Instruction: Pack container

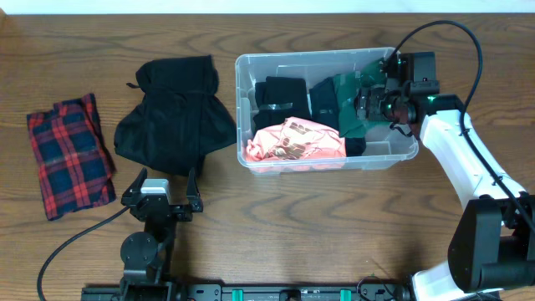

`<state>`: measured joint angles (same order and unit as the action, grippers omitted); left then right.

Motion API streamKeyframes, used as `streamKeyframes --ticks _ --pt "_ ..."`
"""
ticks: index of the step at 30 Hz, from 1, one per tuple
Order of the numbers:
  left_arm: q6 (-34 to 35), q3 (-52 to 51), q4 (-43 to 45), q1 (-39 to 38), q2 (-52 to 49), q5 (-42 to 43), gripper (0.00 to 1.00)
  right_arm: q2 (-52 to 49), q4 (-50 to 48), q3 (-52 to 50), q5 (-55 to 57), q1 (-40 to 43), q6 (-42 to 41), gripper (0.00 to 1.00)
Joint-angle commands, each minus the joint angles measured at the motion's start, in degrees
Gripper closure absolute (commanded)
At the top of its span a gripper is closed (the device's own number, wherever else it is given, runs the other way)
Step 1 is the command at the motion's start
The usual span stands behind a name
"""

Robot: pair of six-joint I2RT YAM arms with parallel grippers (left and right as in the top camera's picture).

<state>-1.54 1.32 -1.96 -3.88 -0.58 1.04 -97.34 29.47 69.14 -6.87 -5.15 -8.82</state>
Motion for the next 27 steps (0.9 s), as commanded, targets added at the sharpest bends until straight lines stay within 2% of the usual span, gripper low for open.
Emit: streamKeyframes --ticks 1,7,19,21,24,27 --pt "-0.37 -1.09 -2.1 -0.22 0.35 -1.55 0.02 0.48 -0.35 0.59 0.46 -0.55 9.31 0.12" --pt "-0.37 -1.09 -2.1 -0.22 0.35 -1.55 0.02 1.05 0.44 4.2 0.04 -0.57 12.13 0.07" --pt "-0.37 -1.09 -2.1 -0.22 0.35 -1.55 0.02 2.97 1.6 6.93 0.63 -4.83 15.34 0.1" --pt "-0.35 -1.09 -2.1 -0.22 0.35 -1.55 0.02 2.93 2.01 6.93 1.62 -5.2 15.34 0.18" --pt "-0.37 -1.09 -2.1 -0.22 0.35 -1.55 0.02 2.49 2.75 6.91 3.89 -5.42 15.32 0.46" --pt "-0.37 -1.09 -2.1 -0.22 0.35 -1.55 0.02 1.9 3.78 6.88 6.75 -5.42 15.34 0.68"
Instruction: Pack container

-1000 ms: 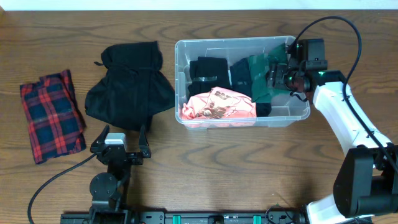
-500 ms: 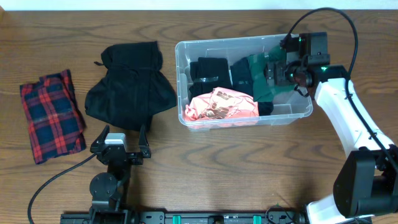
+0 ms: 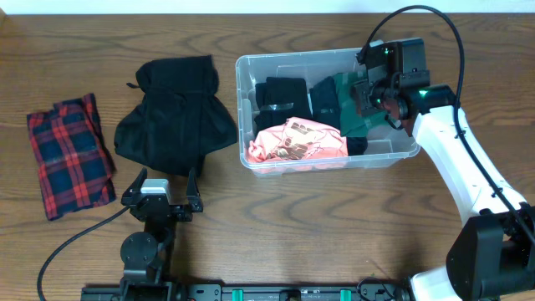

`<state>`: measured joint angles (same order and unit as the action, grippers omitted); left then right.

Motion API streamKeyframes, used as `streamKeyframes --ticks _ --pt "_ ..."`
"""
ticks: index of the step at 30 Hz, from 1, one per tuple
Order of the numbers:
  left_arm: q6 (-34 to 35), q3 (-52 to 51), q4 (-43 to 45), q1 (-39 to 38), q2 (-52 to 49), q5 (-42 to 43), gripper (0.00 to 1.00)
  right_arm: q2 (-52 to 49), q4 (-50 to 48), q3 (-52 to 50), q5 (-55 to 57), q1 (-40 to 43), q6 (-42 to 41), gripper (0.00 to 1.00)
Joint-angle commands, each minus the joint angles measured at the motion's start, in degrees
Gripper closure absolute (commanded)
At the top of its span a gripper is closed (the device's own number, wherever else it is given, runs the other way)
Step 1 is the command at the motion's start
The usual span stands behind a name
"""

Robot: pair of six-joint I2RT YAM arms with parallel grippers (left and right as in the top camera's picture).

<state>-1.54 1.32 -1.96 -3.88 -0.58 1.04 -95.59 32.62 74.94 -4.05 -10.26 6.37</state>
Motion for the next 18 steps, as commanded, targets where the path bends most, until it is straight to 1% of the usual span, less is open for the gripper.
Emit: streamKeyframes --ticks 1,2,7,18 --pt "-0.37 -1.09 -2.1 -0.22 0.35 -1.55 0.02 -0.2 1.14 1.07 4.81 -0.31 0.15 0.73" --pt "-0.37 -1.09 -2.1 -0.22 0.35 -1.55 0.02 -0.52 1.7 1.07 5.44 -0.26 0.15 0.75" --pt "-0.35 -1.09 -2.1 -0.22 0.35 -1.55 0.02 -3.19 3.39 1.01 5.75 -0.28 0.55 0.75" --pt "-0.37 -1.09 -2.1 -0.22 0.35 -1.55 0.02 -14.6 3.8 1.01 5.77 -0.22 0.52 0.75"
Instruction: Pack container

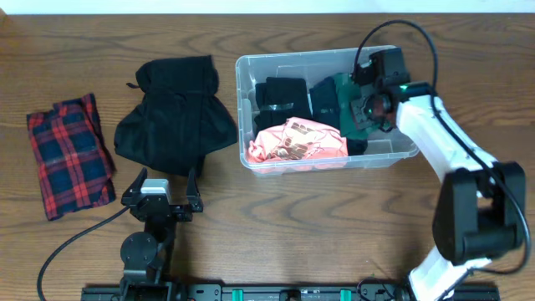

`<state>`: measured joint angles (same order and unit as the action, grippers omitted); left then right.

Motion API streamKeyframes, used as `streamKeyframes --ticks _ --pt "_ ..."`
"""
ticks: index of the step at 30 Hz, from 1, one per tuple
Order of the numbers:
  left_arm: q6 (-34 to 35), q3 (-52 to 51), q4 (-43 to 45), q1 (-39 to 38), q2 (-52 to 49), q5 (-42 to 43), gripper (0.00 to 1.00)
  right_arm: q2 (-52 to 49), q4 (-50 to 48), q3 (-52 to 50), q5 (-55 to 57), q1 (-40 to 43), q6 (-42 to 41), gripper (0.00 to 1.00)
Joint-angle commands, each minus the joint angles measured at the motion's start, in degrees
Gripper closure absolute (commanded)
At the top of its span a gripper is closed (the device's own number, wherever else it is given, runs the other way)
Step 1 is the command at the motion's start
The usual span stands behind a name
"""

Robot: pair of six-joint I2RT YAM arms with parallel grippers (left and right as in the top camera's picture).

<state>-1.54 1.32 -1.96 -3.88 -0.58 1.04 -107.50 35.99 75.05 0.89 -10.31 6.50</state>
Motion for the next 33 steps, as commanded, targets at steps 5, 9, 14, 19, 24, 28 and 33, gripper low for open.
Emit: streamKeyframes --ticks 5,9,14,19,24,28,33 --pt "-0.37 -1.09 -2.1 -0.22 0.35 -1.55 0.02 -2.75 0.63 1.09 0.79 -0.22 0.39 0.75" --pt "-0.35 -1.09 -2.1 -0.22 0.35 -1.55 0.02 0.57 0.98 2.29 0.79 -0.26 0.42 0.75" --pt "-0.37 -1.09 -2.1 -0.22 0.35 -1.55 0.02 8.44 1.31 3.96 0.81 -0.26 0.42 0.74" --pt "-0.35 -1.09 -2.1 -0.22 0.35 -1.55 0.02 12.96 1.81 3.96 0.85 -0.26 0.42 0.86" --pt "-0.35 -1.09 -2.1 -0.22 0.35 -1.55 0.02 12.0 4.17 3.85 3.58 0.0 0.37 0.99" --pt "-0.37 -1.09 -2.1 -0.22 0.35 -1.55 0.02 9.97 6.12 3.74 5.84 0.44 0.2 0.99" --pt "-0.37 -1.09 -2.1 -0.22 0.35 -1.55 0.02 6.86 6.23 2.4 6.73 1.14 0.2 0.99"
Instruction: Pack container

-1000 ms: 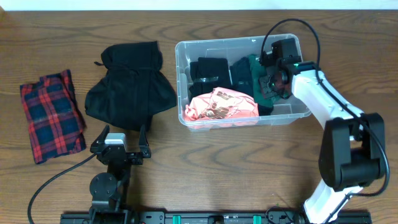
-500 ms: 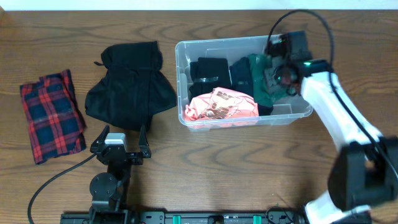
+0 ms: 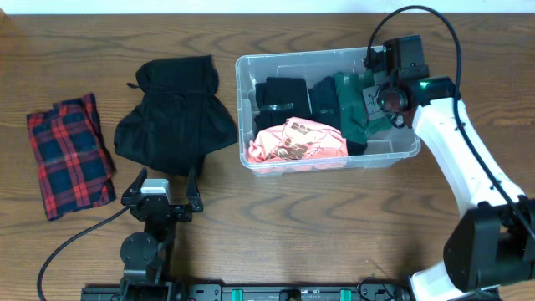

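Note:
A clear plastic container (image 3: 247,100) sits right of centre. It holds black clothes (image 3: 284,94), a pink printed garment (image 3: 294,140) and a green garment (image 3: 351,109) at its right end. My right gripper (image 3: 378,94) hovers over that right end, just above the green garment, and its fingers look open with nothing hanging from them. A black garment (image 3: 171,117) lies in a heap on the table left of the container. Further left lies a red and blue plaid cloth (image 3: 67,157). My left gripper (image 3: 160,194) rests open at the table's front edge, below the black garment.
The right arm (image 3: 456,146) reaches in from the lower right, past the container's right wall. Its cable (image 3: 418,12) arcs over the far rim. The left arm's base (image 3: 142,251) stands at the front edge.
My right gripper has drawn back to the right, from deeper inside the container to above its right end. The green garment stays lying flat in the container. The left arm has not moved.
At first my right gripper was at the container's right rim with the green garment bunched under it and partly over the rim. It then stood further left, inside the container, over the garment. Now the garment lies flat inside and the gripper is back over the right end.

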`<state>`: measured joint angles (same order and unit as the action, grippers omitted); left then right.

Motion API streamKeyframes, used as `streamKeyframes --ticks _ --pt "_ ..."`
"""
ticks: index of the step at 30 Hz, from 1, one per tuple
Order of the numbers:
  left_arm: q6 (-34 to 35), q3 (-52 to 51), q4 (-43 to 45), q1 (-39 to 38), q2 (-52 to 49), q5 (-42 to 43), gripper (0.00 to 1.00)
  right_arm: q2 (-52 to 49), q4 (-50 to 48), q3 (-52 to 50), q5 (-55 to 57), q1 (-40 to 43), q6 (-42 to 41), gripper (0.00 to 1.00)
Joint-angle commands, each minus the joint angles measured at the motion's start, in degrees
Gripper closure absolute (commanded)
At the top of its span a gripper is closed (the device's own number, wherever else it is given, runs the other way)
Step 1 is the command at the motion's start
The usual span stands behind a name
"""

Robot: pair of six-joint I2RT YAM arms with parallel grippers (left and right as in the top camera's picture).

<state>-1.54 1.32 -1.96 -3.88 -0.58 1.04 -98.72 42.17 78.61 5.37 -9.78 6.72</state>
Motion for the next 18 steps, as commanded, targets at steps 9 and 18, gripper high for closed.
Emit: streamKeyframes --ticks 9,18 --pt "-0.37 -1.09 -2.1 -0.22 0.35 -1.55 0.02 -8.0 0.96 -2.6 5.33 0.76 -0.94 0.99" --pt "-0.37 -1.09 -2.1 -0.22 0.35 -1.55 0.02 -8.74 1.42 -2.62 5.35 0.83 -3.06 0.99"
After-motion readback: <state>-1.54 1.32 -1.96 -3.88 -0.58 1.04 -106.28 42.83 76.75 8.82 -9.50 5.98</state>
